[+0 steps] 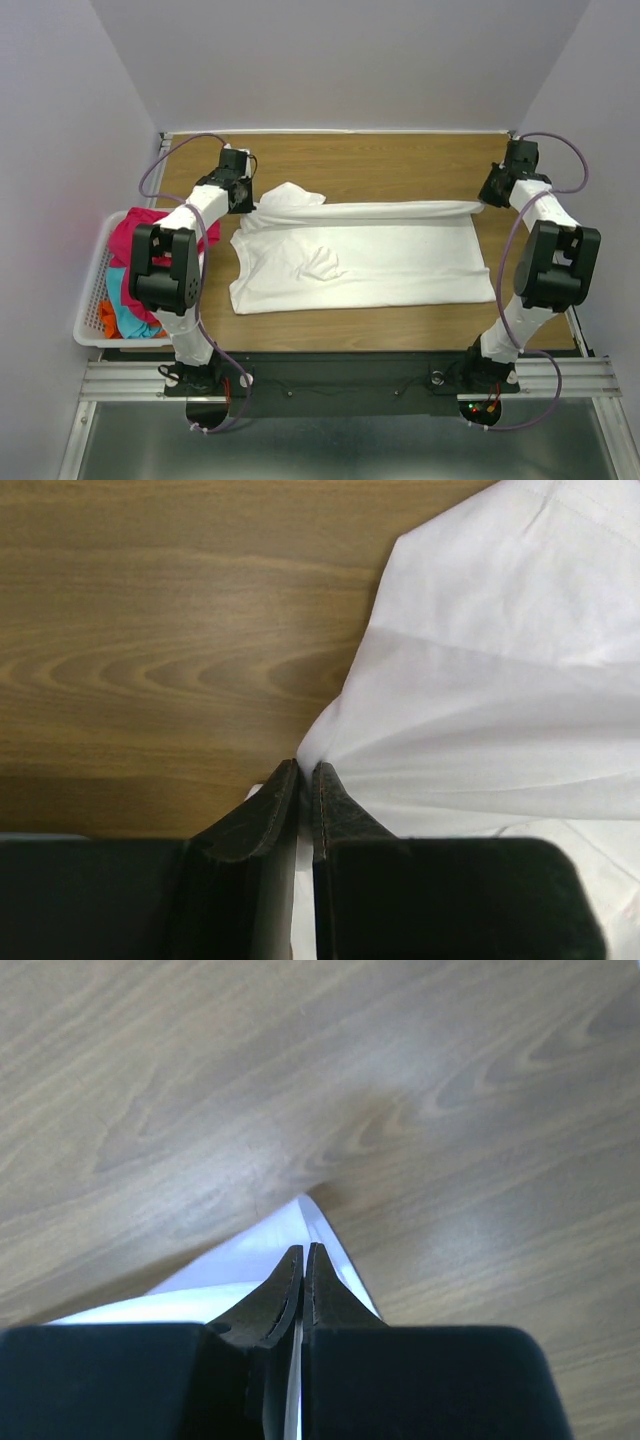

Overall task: Fold and stack the t-shirts
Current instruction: Fold the tshirt

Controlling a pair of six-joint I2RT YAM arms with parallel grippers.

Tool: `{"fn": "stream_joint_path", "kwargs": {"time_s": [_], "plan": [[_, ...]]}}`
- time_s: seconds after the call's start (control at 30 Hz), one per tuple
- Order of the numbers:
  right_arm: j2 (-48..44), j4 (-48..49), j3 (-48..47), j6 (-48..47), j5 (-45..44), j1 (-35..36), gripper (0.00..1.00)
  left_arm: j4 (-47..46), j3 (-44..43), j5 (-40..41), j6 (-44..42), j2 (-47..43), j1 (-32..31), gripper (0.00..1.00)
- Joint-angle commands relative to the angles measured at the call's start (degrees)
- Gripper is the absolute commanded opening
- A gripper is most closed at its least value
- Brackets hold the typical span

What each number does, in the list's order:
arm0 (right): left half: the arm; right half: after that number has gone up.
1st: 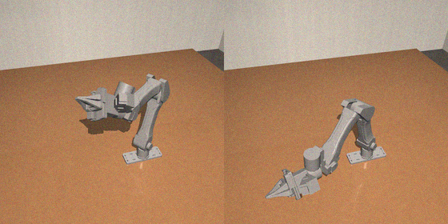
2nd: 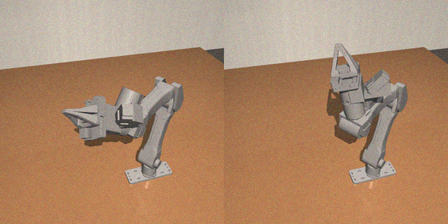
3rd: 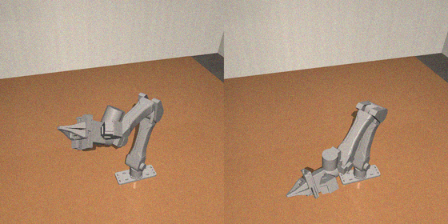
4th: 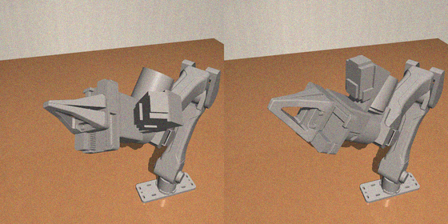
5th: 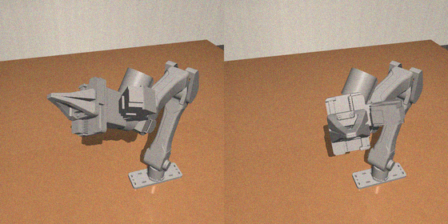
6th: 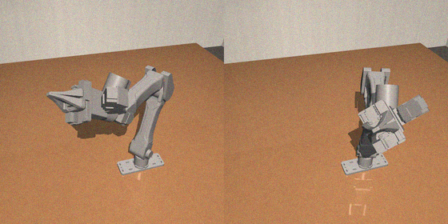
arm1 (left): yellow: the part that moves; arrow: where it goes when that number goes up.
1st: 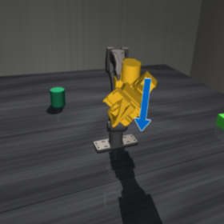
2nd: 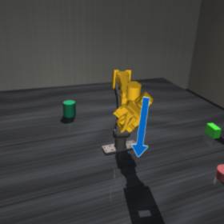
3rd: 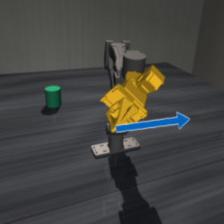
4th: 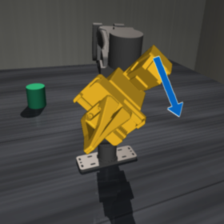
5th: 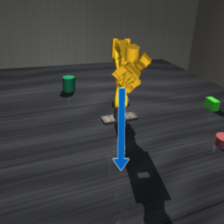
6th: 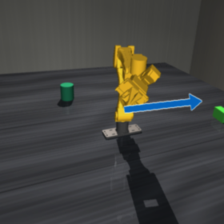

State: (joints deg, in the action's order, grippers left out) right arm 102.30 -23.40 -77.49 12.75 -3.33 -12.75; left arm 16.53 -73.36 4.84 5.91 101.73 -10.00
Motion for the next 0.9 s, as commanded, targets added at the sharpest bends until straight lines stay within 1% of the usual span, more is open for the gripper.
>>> {"fn": "stream_joint_path", "kwargs": {"time_s": [0.0, 0.23, 0.53, 0.87], "plan": [[-3.8, 2.6, 1.6, 3.1, -3.0, -1.0, 0.01, 1.0, 1.7, 2.5, 0.8, -4.6, 0.6, 0.0], [-6.0, 2.5, 6.4, 7.6, -4.9, -1.0, 0.01, 2.3, 5.0, 2.3, 2.6, -7.0, 0.6, 0.0], [-5.2, 2.5, 10.6, 10.9, -9.2, -1.3, 0.01, 1.3, 9.8, 2.5, 4.1, -7.2, 0.5, 0.0], [-3.9, 2.5, 13.4, 12.8, -10.3, -2.0, 0.0, 1.4, 14.2, 1.8, 6.4, -7.1, 0.6, 0.0]]}}
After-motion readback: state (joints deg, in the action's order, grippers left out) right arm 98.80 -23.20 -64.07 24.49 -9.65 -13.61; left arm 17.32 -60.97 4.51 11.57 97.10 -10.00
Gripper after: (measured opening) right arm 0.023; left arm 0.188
